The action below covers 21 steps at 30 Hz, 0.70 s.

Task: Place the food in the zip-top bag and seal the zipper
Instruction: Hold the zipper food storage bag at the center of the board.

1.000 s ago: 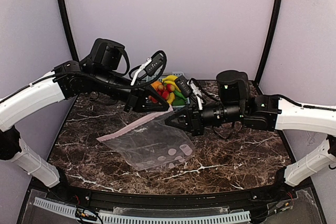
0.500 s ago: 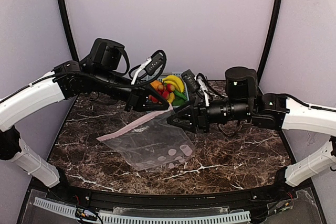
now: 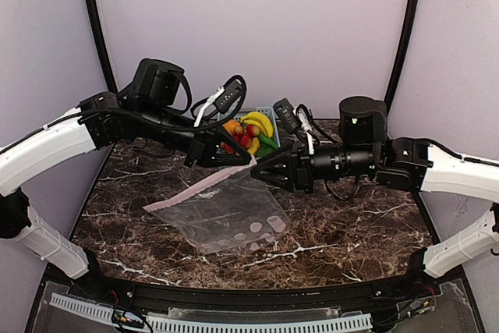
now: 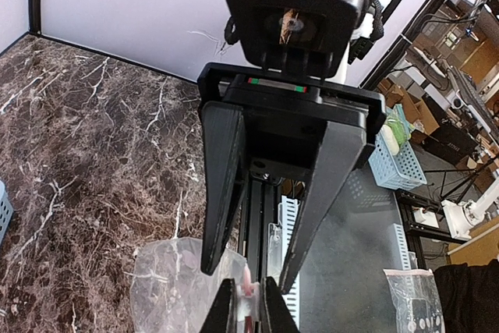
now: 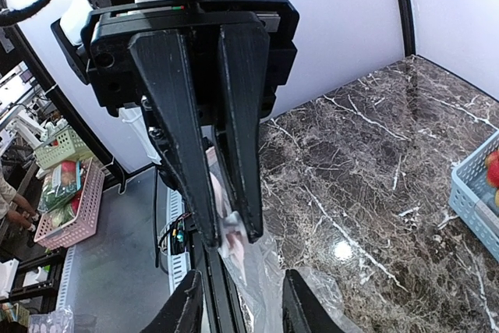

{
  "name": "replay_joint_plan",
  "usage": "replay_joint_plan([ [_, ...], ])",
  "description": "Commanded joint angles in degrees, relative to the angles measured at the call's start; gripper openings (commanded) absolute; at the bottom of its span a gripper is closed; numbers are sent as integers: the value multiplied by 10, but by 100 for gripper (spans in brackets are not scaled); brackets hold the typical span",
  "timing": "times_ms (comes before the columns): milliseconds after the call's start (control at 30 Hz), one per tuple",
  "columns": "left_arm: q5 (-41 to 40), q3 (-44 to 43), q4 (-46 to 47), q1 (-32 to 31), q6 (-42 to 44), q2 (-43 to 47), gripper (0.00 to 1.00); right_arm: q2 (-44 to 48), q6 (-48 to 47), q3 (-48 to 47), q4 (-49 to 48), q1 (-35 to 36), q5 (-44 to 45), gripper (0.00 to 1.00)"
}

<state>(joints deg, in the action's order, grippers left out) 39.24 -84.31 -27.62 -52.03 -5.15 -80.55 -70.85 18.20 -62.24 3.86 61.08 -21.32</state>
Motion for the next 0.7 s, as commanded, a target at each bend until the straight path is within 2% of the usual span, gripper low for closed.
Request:
replay_joint_plan([
  [0, 12, 12, 9, -3, -7, 21, 1, -6, -4, -1, -24, -4, -11, 31],
  [667, 19, 16, 12, -3, -9, 20, 1, -19, -6, -8, -36, -6, -21, 17],
])
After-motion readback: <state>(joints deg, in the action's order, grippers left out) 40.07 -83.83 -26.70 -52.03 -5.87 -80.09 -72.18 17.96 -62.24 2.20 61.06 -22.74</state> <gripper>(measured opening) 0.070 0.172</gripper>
